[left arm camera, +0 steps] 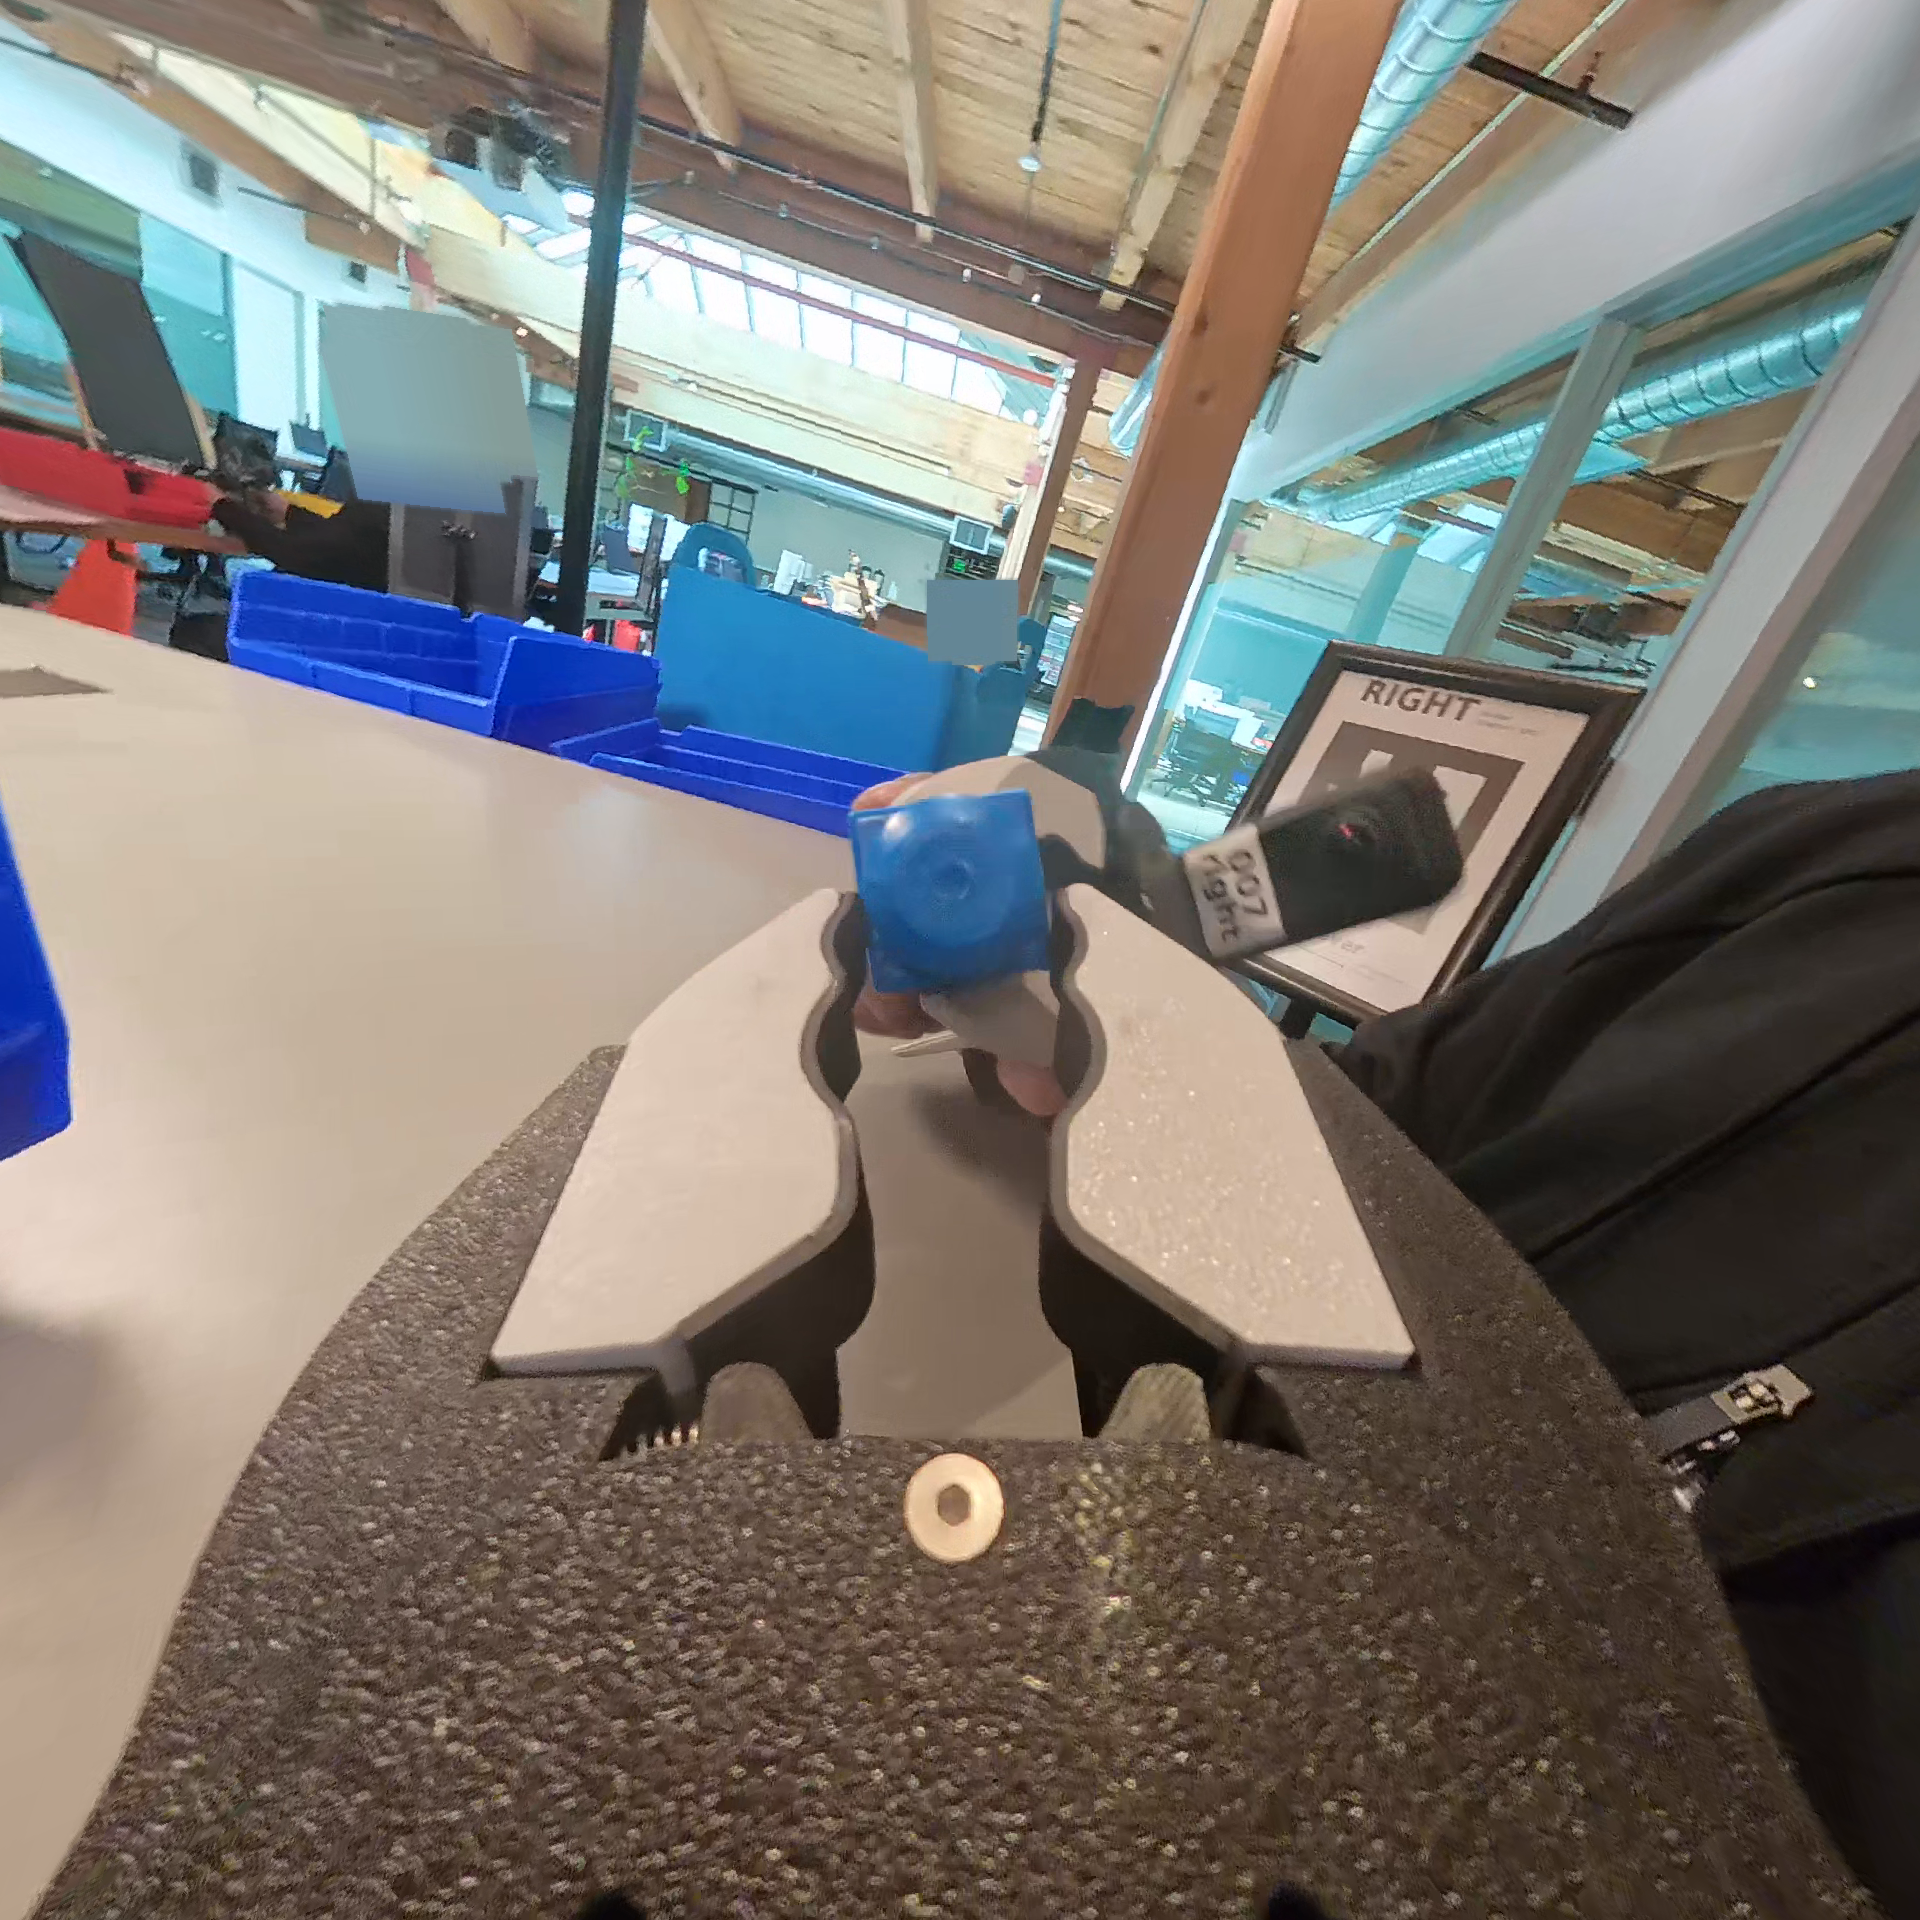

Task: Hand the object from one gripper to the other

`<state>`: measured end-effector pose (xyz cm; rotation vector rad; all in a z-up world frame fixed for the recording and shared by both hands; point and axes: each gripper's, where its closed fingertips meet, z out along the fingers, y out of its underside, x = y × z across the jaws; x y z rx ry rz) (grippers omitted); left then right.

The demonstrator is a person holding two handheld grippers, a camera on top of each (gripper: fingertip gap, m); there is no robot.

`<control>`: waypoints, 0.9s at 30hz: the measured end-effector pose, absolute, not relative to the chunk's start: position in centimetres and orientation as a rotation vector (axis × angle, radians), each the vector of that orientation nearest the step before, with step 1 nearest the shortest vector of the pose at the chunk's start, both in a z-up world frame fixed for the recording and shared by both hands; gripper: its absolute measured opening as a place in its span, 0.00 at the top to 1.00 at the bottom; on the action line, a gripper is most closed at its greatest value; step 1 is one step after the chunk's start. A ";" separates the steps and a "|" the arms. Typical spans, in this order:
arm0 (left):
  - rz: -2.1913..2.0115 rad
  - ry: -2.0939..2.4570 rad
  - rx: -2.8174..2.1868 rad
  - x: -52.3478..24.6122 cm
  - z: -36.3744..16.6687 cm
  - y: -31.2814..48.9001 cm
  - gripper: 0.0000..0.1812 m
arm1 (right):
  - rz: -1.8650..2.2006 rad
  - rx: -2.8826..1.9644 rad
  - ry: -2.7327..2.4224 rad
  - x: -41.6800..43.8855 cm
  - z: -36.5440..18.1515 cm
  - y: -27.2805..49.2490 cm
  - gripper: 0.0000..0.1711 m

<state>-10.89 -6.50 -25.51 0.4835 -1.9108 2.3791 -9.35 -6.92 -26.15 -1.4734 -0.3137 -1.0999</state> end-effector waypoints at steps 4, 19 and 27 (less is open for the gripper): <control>2.527 -1.953 0.405 -11.2 -24.7 -6.3 0.69 | -0.787 -1.452 -0.187 -9.2 -25.3 -8.1 0.81; 2.589 -2.233 0.188 -12.4 -25.4 -7.5 0.79 | -0.213 -1.518 -0.154 -11.9 -26.5 -6.9 0.79; 2.061 -2.282 0.476 -13.2 -26.7 -5.1 0.79 | -0.867 -1.583 -0.504 -11.8 -28.7 -5.8 0.51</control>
